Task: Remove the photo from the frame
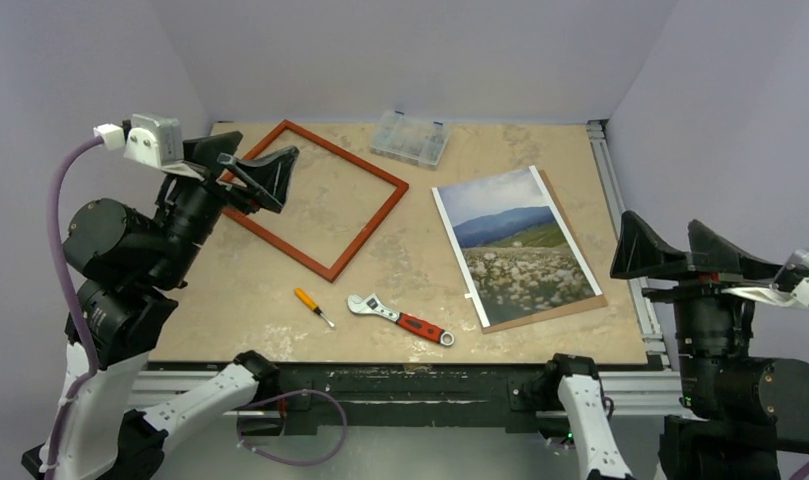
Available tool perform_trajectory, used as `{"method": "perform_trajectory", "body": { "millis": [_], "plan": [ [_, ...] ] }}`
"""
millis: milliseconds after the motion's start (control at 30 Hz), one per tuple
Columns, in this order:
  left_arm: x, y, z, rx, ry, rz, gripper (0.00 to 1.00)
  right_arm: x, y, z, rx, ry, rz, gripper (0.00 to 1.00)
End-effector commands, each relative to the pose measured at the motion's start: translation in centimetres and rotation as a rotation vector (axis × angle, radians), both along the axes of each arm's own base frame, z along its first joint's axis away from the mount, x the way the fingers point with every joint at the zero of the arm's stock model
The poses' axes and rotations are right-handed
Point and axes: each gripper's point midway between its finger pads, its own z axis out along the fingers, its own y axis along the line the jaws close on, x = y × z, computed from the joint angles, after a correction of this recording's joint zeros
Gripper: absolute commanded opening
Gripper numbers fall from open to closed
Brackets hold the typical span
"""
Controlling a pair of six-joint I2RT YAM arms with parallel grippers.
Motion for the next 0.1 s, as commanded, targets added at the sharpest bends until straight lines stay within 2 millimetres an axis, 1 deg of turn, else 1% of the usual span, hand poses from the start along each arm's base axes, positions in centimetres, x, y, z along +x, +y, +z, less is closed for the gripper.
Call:
{"method": "perform_trajectory", "body": {
  "millis": [0, 33, 67],
  "plan": [
    [0.45, -0.44, 0.06, -0.007, 0.008, -0.008, 1.0, 1.54, -0.72, 0.14, 0.029, 0.028, -0.027, 0.99],
    [0.41, -0.5, -0.04, -0.004, 0.018, -0.011, 1.0, 1.62, -0.86, -0.19, 0.016, 0.053, -0.035, 0.99],
    [0.35, -0.56, -0.12, -0.001, 0.024, -0.016, 1.0, 1.59, -0.68, -0.02, 0.012, 0.045, -0.025, 0.99]
  ]
}}
